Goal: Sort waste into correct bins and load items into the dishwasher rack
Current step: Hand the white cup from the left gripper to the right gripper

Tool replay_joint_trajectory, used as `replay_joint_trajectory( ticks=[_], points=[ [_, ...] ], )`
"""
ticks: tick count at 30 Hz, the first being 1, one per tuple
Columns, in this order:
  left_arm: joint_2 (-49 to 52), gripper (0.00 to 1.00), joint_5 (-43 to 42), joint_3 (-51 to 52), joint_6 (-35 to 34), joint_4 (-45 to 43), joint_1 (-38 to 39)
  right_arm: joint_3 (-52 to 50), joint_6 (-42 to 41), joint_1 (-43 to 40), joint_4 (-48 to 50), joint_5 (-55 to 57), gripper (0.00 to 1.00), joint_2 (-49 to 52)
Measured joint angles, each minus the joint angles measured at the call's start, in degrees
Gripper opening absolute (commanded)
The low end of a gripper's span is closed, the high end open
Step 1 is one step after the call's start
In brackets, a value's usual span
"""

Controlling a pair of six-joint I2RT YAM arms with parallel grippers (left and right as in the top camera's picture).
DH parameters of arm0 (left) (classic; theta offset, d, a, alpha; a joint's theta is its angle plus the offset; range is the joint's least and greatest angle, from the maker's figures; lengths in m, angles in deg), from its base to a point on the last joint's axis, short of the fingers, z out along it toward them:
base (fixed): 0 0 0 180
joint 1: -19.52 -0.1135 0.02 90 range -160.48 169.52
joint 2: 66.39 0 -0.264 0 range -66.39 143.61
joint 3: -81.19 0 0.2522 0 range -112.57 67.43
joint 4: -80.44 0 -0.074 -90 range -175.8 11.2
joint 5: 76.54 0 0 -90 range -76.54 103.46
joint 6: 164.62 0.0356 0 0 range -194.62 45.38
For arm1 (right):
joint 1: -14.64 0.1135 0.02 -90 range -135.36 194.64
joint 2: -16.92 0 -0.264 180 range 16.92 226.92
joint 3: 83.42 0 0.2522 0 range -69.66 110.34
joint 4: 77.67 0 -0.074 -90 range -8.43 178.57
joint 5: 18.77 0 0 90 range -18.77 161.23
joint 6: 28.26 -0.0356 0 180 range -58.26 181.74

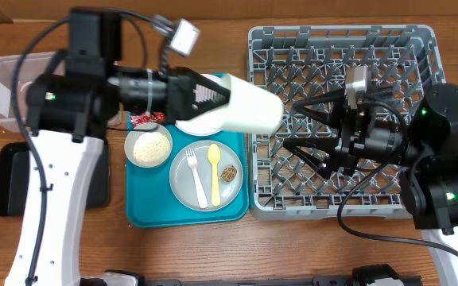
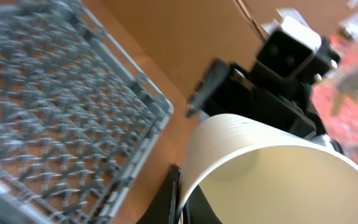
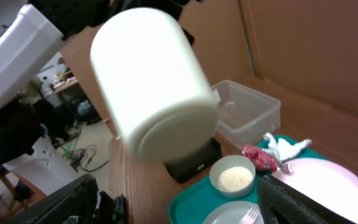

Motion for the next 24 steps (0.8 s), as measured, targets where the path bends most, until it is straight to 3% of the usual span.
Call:
replay_joint_trajectory(
  ticks=[13, 24],
  points=[
    [0.0, 0.04, -0.6, 0.0, 0.2, -3.0, 7.3, 0.0, -1.7, 0.0, 12.4, -13.5, 0.81, 1.8],
    [0.0, 0.04, -1.0, 0.0, 0.2, -4.2, 9.0, 0.0, -3.3, -0.5, 12.4, -15.6, 0.47, 2.2]
  ],
)
